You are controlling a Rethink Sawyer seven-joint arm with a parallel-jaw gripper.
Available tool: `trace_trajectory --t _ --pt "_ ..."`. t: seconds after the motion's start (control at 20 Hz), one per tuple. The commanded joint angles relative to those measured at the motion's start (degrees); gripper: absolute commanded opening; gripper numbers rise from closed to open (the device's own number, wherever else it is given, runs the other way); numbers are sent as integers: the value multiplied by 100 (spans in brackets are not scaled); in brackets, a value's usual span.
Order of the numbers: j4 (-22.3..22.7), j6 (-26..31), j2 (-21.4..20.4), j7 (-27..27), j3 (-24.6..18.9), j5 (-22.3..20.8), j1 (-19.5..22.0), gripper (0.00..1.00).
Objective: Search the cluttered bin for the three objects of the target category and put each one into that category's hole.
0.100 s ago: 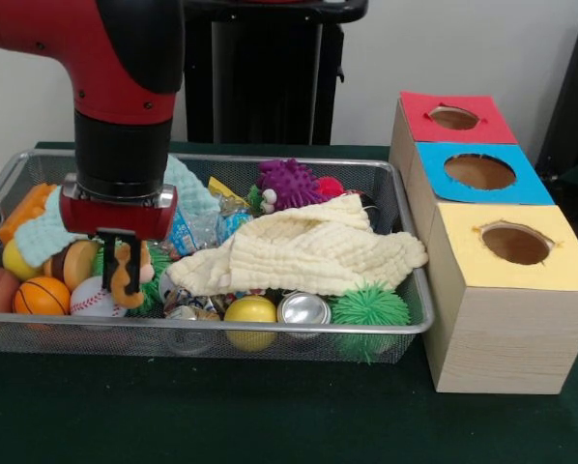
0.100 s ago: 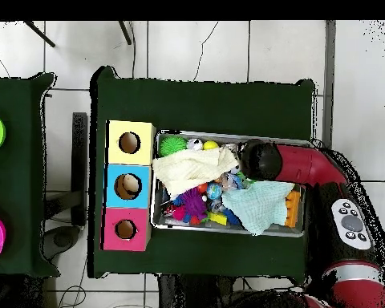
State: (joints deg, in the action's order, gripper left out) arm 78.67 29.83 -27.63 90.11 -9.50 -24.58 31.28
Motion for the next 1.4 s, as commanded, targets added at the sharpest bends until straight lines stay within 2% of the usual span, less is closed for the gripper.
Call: trace_trajectory --t 0.05,1.2,1.4 --pt "565 450 -198 -22 -398 163 75 0" --pt "914 371 -505 232 -349 261 -1 0" --pt "1057 329 -617 153 -437 323 90 0"
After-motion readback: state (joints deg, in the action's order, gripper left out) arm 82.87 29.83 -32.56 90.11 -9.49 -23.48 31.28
